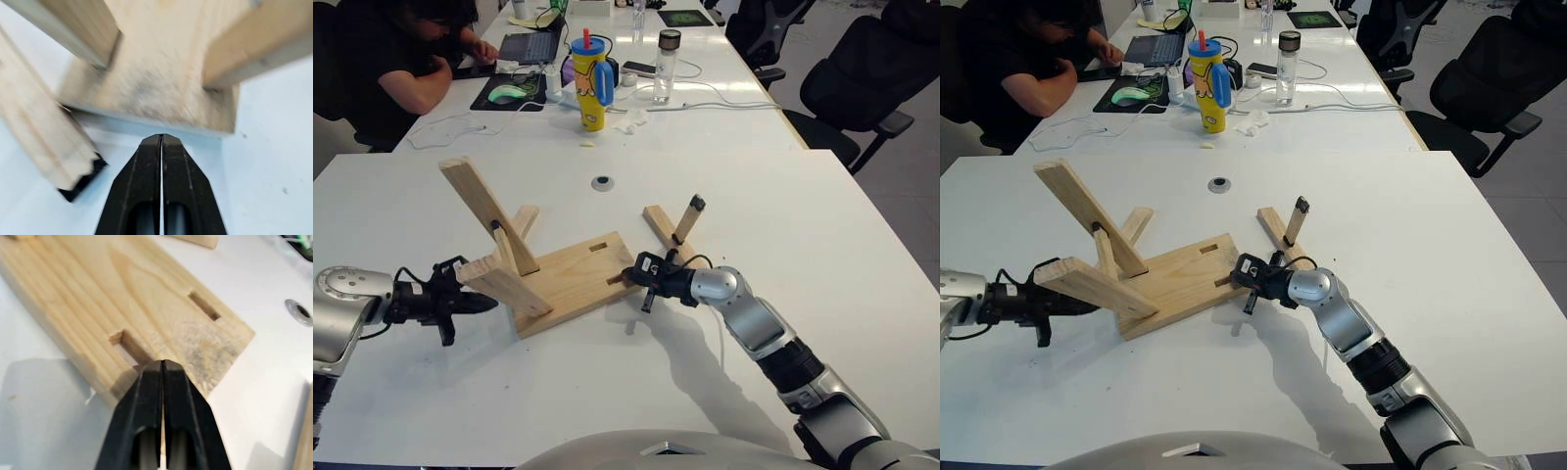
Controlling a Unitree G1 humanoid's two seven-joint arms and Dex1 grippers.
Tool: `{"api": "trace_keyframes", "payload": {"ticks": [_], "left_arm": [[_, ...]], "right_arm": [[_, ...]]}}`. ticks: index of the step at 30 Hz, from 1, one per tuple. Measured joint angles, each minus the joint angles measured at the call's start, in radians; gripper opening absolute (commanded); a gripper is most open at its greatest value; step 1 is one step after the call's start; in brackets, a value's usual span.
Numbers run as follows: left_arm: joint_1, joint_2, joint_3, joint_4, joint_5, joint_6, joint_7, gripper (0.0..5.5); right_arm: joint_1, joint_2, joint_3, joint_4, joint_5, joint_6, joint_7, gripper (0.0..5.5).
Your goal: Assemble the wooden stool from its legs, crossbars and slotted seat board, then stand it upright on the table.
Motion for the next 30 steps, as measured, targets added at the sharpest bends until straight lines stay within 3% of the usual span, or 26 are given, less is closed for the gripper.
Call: {"api": "trace_keyframes", "payload": {"ticks": [5,11,20,30], "left_arm": [[0.102,0.001,-0.012,-0.146,-0.047,0.025,-0.027,0.02],[0.140,-0.101,-0.103,-0.285,-0.034,0.087,0.115,0.02],[-0.004,-0.191,-0.138,-0.076,0.143,-0.050,0.327,0.02],[-0.386,-0.491,-0.262,0.335,0.345,-0.166,0.571,0.02]], "right_arm": [[-0.034,-0.080,0.061,-0.074,-0.037,0.068,0.102,0.00],[-0.038,-0.096,0.082,-0.127,-0.048,0.151,0.123,0.00],[-0.029,-0.142,0.092,-0.191,-0.042,0.197,0.161,0.00],[-0.045,-0.002,0.119,-0.115,-0.041,0.196,0.121,0.00]]}}
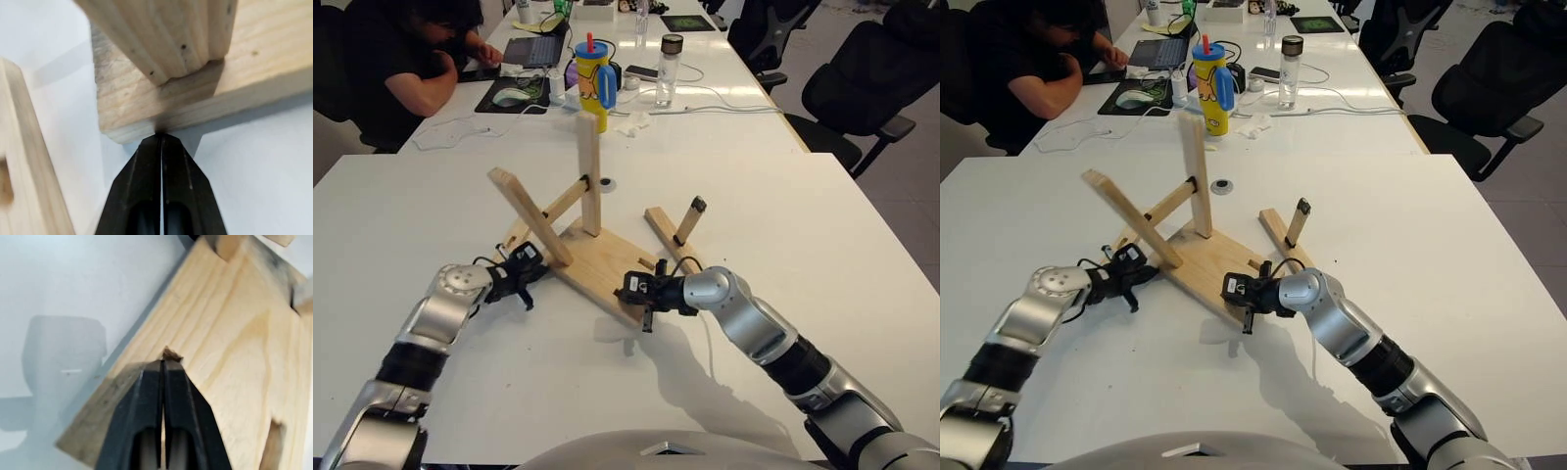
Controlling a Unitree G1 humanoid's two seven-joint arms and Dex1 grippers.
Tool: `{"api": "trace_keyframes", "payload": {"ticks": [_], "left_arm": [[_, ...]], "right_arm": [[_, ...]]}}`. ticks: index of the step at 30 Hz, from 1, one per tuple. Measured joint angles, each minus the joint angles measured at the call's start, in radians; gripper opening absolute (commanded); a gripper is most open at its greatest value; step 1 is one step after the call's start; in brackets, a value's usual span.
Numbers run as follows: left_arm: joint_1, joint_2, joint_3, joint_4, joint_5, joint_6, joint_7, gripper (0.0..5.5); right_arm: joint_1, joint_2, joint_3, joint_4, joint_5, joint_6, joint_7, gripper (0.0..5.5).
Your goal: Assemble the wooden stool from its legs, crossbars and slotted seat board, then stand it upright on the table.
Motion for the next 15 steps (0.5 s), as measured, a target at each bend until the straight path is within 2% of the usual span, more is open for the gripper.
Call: {"api": "trace_keyframes", "payload": {"ticks": [7,15], "left_arm": [[-0.214,-0.150,-0.043,0.323,0.093,-0.142,0.098,0.02],[-0.319,-0.218,-0.046,0.519,0.136,-0.271,0.128,0.02]], "right_arm": [[-0.029,0.137,-0.006,0.108,-0.012,-0.015,-0.107,0.00],[-0.019,0.235,-0.098,0.178,-0.004,-0.033,-0.253,0.00]]}}
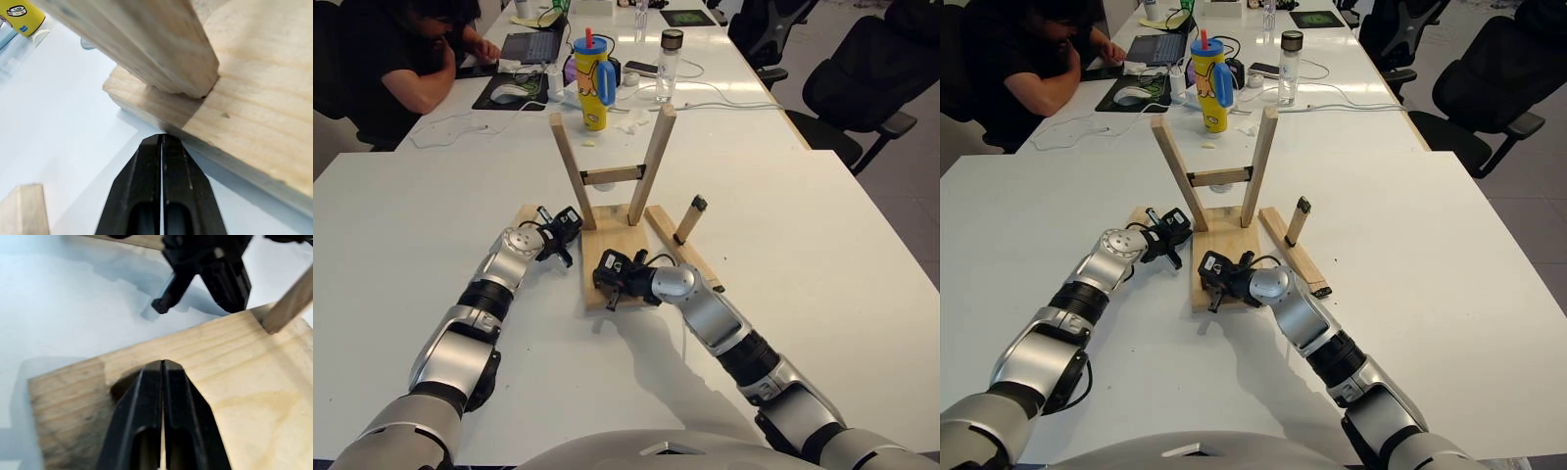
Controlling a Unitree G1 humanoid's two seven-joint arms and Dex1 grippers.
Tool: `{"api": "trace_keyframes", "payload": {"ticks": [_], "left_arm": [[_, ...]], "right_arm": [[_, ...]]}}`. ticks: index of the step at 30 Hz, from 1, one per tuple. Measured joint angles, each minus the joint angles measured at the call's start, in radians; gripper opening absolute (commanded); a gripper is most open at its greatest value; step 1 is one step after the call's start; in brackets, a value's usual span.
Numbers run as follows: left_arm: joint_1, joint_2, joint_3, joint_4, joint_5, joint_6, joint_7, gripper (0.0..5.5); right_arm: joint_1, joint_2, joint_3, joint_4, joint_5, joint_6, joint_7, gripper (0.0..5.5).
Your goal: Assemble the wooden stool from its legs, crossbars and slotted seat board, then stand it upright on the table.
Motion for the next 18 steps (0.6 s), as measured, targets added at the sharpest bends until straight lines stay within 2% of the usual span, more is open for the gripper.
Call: {"api": "trace_keyframes", "payload": {"ticks": [3,9,12,18], "left_arm": [[0.039,0.028,0.042,-0.103,-0.006,0.009,0.010,0.02],[0.254,0.120,0.242,-0.489,-0.119,0.175,0.027,0.91],[0.317,0.128,0.307,-0.615,-0.166,0.260,0.033,1.37],[0.401,0.130,0.376,-0.736,-0.285,0.332,-0.003,2.33]], "right_arm": [[0.021,0.009,-0.064,-0.039,0.024,-0.020,-0.037,0.00],[0.154,0.034,-0.209,-0.235,0.130,-0.031,-0.081,0.00],[0.224,-0.007,-0.260,-0.295,0.158,-0.004,-0.082,0.41],[0.392,-0.116,-0.497,-0.443,0.244,0.157,-0.111,1.44]]}}
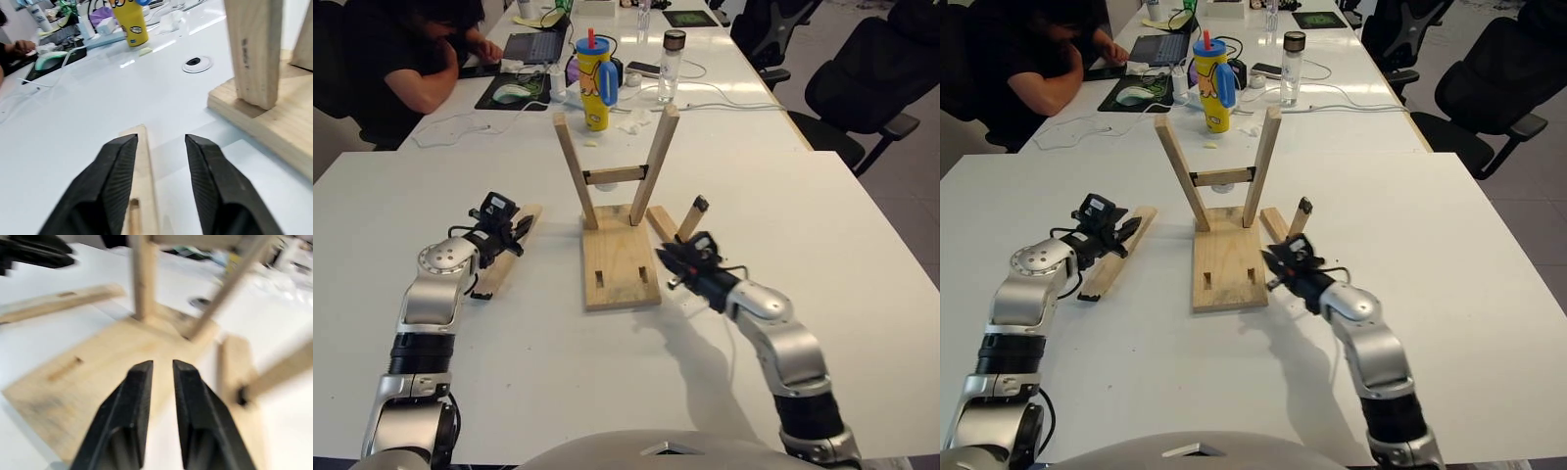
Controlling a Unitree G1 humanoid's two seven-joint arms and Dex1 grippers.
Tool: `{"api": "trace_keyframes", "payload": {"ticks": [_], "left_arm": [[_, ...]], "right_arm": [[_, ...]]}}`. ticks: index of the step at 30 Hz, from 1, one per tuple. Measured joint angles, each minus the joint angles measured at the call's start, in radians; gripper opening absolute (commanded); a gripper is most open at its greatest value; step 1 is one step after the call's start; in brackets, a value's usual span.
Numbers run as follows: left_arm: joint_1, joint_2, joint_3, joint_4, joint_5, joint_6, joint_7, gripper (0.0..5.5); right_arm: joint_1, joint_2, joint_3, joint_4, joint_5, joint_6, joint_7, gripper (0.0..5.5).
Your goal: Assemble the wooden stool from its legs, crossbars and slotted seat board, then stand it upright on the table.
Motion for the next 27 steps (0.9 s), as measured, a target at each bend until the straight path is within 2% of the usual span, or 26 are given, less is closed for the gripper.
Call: {"api": "trace_keyframes", "payload": {"ticks": [5,11,23,27], "left_arm": [[0.045,-0.014,0.055,-0.134,-0.198,0.071,-0.105,3.11],[0.072,-0.009,0.052,-0.177,-0.264,0.121,-0.133,4.02],[0.059,-0.005,-0.035,-0.188,-0.284,0.126,-0.181,4.02],[0.048,0.005,-0.050,-0.180,-0.278,0.106,-0.197,4.05]], "right_arm": [[-0.043,-0.099,-0.065,0.011,0.032,0.078,0.027,2.25],[-0.082,-0.146,-0.014,0.134,0.038,0.114,0.059,3.21],[-0.181,-0.149,0.063,0.329,0.023,0.089,0.064,3.21],[-0.208,-0.144,0.095,0.364,0.020,0.058,0.067,2.61]]}}
